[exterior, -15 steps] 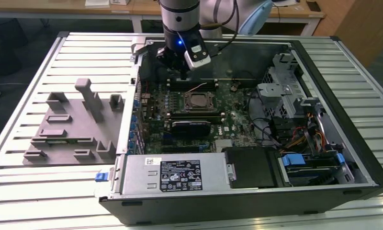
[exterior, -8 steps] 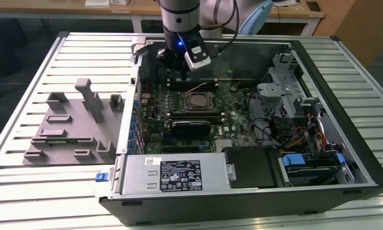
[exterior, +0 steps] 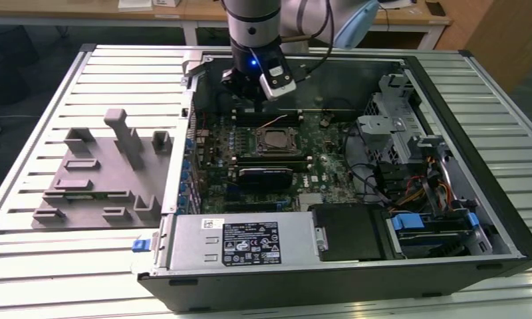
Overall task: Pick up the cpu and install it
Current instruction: 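Install the first cpu locking lever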
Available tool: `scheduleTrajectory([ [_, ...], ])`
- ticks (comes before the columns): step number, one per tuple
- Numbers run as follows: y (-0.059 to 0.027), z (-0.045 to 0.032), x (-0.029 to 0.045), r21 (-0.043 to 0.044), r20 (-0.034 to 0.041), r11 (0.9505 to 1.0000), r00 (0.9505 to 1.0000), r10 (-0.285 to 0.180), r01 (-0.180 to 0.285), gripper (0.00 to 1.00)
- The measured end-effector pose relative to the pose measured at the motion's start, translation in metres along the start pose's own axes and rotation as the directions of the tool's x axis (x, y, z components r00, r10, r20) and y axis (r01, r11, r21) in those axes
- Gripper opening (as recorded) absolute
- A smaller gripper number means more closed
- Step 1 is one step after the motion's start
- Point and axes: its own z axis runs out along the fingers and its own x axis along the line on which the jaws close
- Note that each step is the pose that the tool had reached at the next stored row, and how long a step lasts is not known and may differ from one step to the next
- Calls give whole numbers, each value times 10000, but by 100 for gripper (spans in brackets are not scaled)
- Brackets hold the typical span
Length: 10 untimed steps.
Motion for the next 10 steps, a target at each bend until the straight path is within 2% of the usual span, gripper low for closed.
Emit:
scheduleTrajectory([
  [10,8,32,-105,0,0,10000,10000,2,-2,11],
])
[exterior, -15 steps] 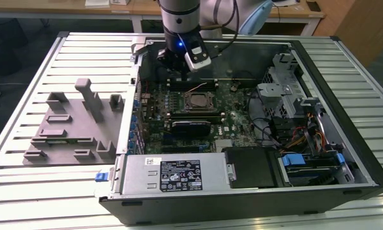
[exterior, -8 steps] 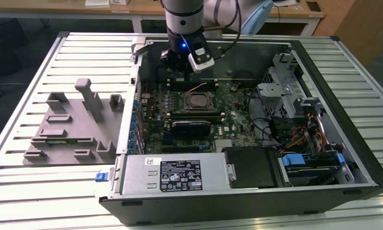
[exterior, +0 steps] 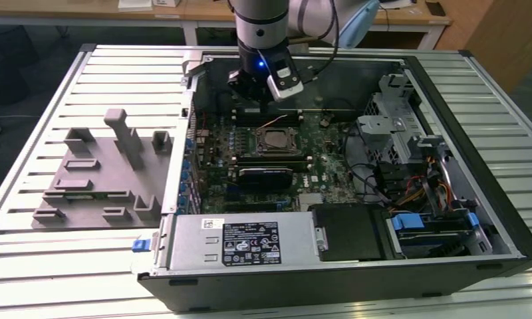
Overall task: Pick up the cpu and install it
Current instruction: 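Install the first cpu locking lever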
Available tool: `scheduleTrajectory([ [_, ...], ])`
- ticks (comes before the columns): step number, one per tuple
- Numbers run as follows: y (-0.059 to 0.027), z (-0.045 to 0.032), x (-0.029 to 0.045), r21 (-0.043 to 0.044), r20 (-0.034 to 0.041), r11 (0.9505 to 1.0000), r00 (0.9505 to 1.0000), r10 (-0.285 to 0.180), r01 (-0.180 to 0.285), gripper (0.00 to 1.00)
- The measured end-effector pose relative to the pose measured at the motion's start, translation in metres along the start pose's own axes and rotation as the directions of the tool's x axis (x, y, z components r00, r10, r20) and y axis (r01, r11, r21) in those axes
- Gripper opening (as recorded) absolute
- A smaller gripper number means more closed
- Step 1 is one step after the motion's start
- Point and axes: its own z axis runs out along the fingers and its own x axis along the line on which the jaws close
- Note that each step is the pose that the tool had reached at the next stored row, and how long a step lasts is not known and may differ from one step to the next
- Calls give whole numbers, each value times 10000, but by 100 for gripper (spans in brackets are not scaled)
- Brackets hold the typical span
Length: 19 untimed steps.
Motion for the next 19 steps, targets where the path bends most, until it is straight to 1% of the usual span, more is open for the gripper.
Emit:
scheduleTrajectory([
  [3,1,8,-22,0,0,10000,10000,-1,1,11],
  [15,1,44,-60,-3,1,10000,10000,0,0,11],
  [17,-1,54,-60,-21,2,10000,10000,1,-1,11],
  [19,-3,68,-60,-71,13,10000,10000,2,-2,11],
])
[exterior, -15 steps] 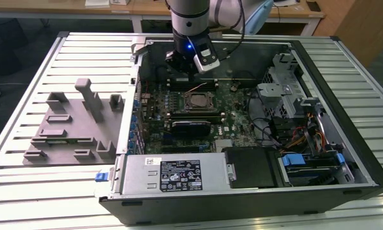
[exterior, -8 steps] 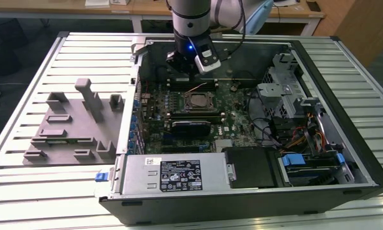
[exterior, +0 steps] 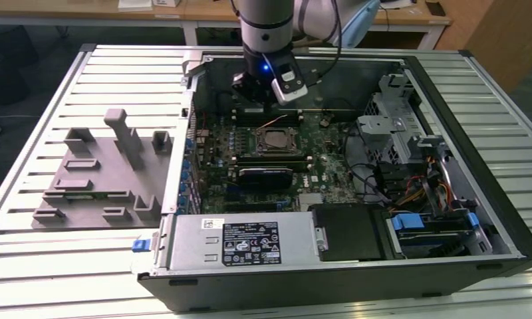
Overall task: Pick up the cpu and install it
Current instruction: 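Install the first cpu locking lever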
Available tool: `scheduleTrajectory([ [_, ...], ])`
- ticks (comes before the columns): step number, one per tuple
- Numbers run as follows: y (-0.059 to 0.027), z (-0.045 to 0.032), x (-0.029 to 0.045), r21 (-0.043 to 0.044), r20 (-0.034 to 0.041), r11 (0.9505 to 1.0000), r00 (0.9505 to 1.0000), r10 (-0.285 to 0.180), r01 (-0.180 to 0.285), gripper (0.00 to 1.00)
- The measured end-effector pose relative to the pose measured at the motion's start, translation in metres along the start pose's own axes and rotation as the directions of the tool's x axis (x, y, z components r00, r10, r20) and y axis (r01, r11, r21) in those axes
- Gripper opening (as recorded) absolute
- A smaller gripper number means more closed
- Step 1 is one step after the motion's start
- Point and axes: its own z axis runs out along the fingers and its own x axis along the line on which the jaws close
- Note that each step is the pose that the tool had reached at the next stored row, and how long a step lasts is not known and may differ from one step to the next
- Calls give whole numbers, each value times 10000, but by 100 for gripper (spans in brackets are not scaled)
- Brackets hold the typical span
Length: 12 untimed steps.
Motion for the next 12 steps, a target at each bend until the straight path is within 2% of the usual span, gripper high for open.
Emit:
scheduleTrajectory([
  [12,-11,70,3,-303,132,9995,9999,-4,8,11],
])
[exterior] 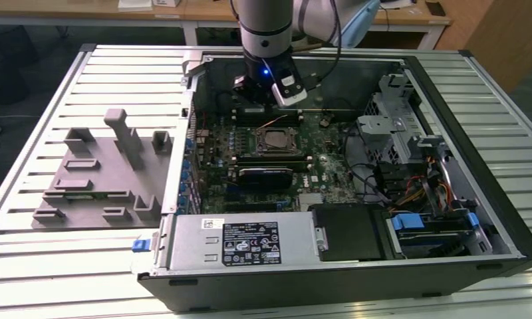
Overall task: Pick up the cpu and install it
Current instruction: 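Install the first cpu locking lever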
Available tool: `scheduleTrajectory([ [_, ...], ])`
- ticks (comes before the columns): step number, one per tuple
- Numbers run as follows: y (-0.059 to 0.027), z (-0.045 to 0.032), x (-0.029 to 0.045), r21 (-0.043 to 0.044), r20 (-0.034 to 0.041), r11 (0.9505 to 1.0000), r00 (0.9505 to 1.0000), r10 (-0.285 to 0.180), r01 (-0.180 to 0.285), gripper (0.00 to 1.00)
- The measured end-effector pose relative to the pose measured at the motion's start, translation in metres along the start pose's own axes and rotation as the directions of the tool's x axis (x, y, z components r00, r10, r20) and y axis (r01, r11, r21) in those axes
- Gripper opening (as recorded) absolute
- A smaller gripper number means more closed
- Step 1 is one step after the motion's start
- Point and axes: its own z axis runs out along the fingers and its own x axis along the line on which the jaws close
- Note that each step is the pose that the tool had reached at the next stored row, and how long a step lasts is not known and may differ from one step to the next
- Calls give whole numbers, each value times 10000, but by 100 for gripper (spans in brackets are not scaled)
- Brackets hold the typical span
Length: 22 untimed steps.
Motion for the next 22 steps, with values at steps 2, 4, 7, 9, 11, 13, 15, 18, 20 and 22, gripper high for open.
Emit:
scheduleTrajectory([
  [2,-2,9,1,-65,36,10000,10000,-3,3,11],
  [4,-4,18,1,-129,74,9999,10000,-6,7,11],
  [7,-6,28,1,-229,141,9997,9999,-13,16,11],
  [9,-6,35,-3,-300,177,9995,9998,-13,18,11],
  [11,-6,42,-11,-372,196,9993,9998,-10,17,11],
  [13,-7,51,-29,-440,196,9990,9998,-4,13,11],
  [15,-12,58,-54,-503,190,9987,9998,3,6,11],
  [18,-15,61,-72,-530,187,9986,9998,6,4,11],
  [20,-15,62,-72,-509,190,9987,9998,5,5,11],
  [22,-16,61,-72,-423,218,9991,9998,3,6,11],
])
